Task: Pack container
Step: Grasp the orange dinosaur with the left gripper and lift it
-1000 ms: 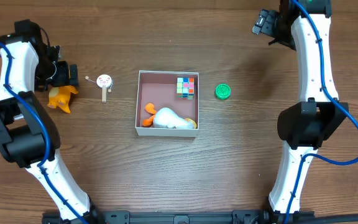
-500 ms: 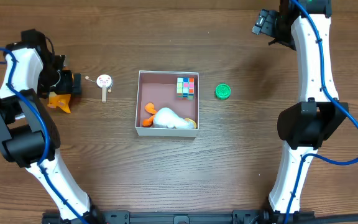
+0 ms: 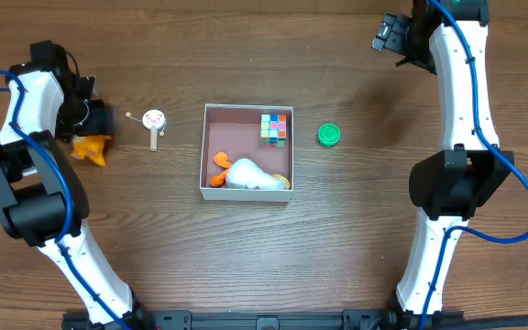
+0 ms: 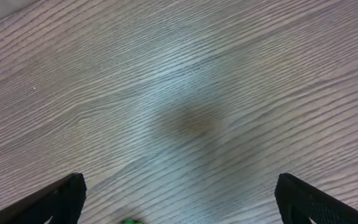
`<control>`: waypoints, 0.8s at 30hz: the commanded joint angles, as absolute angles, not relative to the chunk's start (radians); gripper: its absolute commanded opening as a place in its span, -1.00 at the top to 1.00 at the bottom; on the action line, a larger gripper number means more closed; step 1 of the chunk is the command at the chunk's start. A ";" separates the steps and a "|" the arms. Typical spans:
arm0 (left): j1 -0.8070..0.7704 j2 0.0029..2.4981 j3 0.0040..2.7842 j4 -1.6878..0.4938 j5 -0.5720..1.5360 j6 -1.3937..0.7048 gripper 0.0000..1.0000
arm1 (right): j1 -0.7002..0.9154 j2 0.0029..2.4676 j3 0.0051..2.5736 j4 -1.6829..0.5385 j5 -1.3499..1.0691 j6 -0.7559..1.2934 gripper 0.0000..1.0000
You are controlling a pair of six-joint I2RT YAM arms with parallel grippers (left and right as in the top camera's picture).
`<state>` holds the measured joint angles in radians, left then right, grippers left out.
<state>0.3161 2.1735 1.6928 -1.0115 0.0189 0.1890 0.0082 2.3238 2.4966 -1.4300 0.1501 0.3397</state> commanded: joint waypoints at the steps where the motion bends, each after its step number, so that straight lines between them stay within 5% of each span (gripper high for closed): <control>1: 0.322 2.188 1.682 -1.008 0.014 0.199 0.07 | 0.004 2.312 2.527 -1.425 0.167 0.345 -1.00; 2: 0.322 2.188 1.682 -1.008 0.015 0.198 0.28 | 0.004 2.312 2.527 -1.426 0.167 0.345 -1.00; 5: 0.322 2.188 1.685 -1.008 0.015 0.198 0.29 | 0.004 2.312 2.527 -1.425 0.167 0.345 -1.00; 7: 0.321 2.188 1.716 -1.024 0.015 0.198 0.50 | 0.004 2.312 2.527 -1.426 0.167 0.345 -1.00; 9: 0.319 2.188 1.765 -1.050 0.017 0.198 0.36 | 0.004 2.312 2.527 -1.425 0.167 0.345 -1.00; 15: 0.269 2.188 2.057 -1.239 0.030 0.194 0.36 | 0.004 2.312 2.527 -1.425 0.167 0.345 -1.00; 24: -0.009 2.188 2.381 -1.443 0.438 -0.041 0.33 | 0.004 2.312 2.527 -1.425 0.167 0.345 -1.00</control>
<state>0.0711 2.1883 2.3367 -1.4250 0.2989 0.0711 0.0082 2.3238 2.4966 -1.4296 0.1501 0.3397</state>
